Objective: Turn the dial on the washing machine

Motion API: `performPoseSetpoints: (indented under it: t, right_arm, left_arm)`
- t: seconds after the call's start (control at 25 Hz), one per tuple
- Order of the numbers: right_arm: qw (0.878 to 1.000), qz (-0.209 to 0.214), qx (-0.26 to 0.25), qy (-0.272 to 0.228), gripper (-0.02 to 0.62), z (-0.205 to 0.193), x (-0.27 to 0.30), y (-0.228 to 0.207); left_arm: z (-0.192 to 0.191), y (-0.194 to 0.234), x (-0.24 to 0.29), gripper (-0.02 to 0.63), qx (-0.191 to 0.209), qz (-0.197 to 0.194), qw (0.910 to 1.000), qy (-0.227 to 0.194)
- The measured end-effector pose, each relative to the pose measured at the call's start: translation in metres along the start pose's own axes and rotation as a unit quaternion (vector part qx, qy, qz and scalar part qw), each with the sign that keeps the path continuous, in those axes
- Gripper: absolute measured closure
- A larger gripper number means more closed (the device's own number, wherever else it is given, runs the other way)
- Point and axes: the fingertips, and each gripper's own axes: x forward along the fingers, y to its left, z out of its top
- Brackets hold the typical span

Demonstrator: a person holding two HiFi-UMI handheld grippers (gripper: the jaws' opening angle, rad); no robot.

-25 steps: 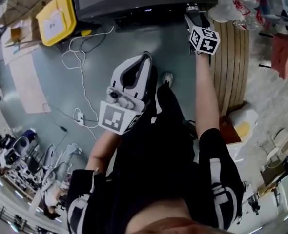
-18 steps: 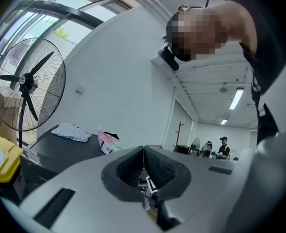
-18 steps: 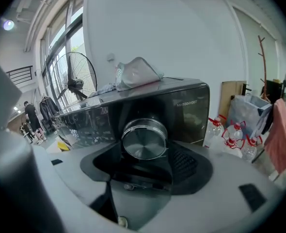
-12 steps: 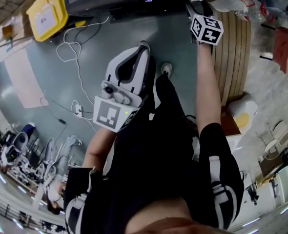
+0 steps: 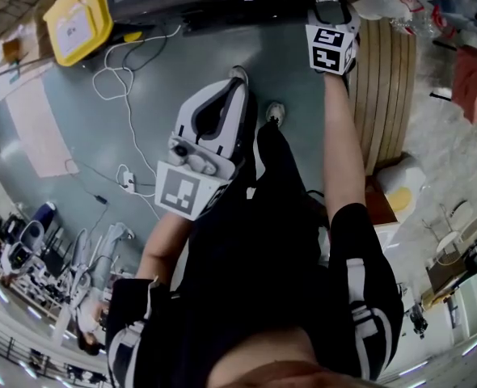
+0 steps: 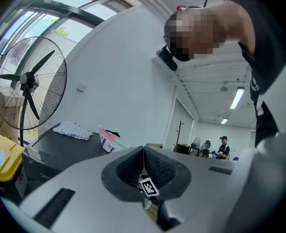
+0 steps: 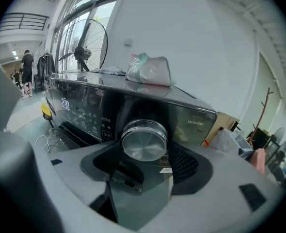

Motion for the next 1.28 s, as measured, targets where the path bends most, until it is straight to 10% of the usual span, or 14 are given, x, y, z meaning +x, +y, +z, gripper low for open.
performPoseSetpoints:
  t: [0.36,0.8,1.28]
  right_arm:
    - [0.996,0.064,0.066,-0.019,0.279,0.028,-0.115,0.024]
    - [0.966,0.14,0.152,-0.158,0.496,0.145,-0.373,0.029]
    - [0.948,0.159,0.153,-0.231,0.57,0.171,-0.538,0.086]
  left_arm:
    - [0.051,-0.043,-0.045,0.584,0.014,0.014,0.9993,-0.031]
    - [0.144,-0.15,-0.142,0.584,0.051,0.037,0.9941,-0.088]
    - [0.185,-0.15,-0.239,0.584,0.056,0.053,0.9911,-0.108]
